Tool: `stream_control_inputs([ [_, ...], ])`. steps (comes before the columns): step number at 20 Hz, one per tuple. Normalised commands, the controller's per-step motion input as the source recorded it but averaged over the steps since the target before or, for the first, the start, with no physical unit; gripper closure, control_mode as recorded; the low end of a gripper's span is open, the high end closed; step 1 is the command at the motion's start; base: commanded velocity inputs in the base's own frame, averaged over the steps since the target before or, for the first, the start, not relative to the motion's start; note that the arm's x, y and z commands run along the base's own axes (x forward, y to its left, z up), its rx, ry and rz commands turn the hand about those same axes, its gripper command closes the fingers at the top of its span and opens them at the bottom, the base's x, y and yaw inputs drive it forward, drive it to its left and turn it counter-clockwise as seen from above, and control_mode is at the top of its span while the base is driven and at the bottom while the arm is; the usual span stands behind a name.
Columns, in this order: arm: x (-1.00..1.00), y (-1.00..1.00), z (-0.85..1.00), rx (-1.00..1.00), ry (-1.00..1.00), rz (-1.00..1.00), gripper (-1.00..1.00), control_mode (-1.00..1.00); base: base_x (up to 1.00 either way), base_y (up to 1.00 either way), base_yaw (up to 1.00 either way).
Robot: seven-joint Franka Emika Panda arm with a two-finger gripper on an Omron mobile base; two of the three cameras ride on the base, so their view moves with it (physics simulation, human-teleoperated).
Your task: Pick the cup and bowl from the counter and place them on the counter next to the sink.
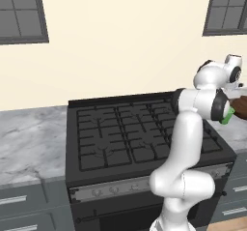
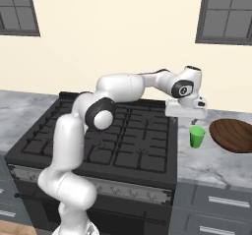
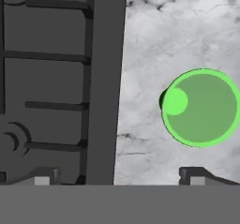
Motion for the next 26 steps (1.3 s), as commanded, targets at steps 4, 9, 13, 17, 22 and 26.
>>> stream_control_inputs([
  [4, 0.23, -0.28, -0.37, 0.01, 0.0, 0.0, -1.0, -1.0, 0.0, 0.0, 0.0],
  [9, 0.13, -0.45, -0.05, 0.0, 0.02, 0.0, -1.0, -1.0, 0.0, 0.0, 0.0],
  [13, 0.08, -0.27, 0.0, 0.0, 0.01, 0.0, -1.0, -1.0, 0.0, 0.0, 0.0],
  [17, 0.23, -0.02, 0.0, 0.01, 0.0, 0.0, -1.0, -1.0, 0.0, 0.0, 0.0],
  [22, 0.33, 0.0, -0.02, 0.0, 0.02, -0.01, -1.0, -1.0, 0.0, 0.0, 0.0],
  [26, 0.13, 0.0, -0.06, 0.0, 0.03, -0.01, -1.0, -1.0, 0.0, 0.0, 0.0],
])
